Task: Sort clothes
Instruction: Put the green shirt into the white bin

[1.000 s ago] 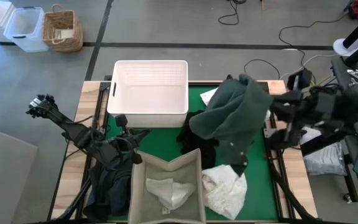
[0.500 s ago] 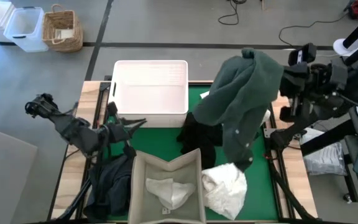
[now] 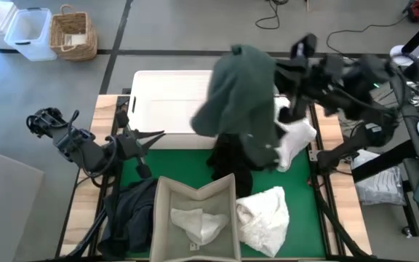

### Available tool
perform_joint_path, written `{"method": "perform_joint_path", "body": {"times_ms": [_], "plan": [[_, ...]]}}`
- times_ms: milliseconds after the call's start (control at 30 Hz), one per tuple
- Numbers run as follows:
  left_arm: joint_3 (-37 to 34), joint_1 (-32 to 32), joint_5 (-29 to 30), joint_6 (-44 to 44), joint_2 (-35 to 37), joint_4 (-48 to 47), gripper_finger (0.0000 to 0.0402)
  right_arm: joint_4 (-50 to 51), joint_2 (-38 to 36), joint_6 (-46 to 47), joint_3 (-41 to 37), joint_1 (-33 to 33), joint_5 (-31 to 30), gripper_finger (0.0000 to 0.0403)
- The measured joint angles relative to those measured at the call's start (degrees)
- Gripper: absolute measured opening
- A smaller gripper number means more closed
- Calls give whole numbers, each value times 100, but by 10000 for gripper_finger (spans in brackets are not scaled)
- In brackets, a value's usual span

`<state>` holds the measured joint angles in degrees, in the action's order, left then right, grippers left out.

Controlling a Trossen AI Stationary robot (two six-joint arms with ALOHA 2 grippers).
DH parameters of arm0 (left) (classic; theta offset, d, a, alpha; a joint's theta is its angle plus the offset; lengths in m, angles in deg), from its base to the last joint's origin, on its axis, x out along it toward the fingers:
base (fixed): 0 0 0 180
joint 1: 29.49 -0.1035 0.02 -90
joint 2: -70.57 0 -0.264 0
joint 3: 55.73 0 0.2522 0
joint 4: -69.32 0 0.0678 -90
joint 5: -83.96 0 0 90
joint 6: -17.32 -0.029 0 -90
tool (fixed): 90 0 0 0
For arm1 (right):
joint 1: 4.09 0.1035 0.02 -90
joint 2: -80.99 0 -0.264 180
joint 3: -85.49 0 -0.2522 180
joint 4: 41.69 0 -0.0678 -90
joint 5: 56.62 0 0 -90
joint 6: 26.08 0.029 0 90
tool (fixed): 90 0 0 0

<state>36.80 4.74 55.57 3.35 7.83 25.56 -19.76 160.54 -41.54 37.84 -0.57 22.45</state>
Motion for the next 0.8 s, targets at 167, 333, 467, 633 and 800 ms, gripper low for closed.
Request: {"method": "perform_joint_path", "body": {"times_ms": [167,333,467,633,800], "plan": [[-45,296,0,245,-9,-237,0,122,733,559,893,-838,668,9],[-41,877,278,418,-7,-366,0,-50,1471,1190,1652,-1644,1243,9],[-43,1395,497,623,-4,-408,0,-1030,1826,2170,1536,-2309,1683,9],[-59,1945,541,1018,-83,-475,0,-1776,2304,3307,1628,-3078,2202,9],[-65,2271,556,1181,-287,-486,0,-2491,2811,4129,1643,-3606,2372,9]]}}
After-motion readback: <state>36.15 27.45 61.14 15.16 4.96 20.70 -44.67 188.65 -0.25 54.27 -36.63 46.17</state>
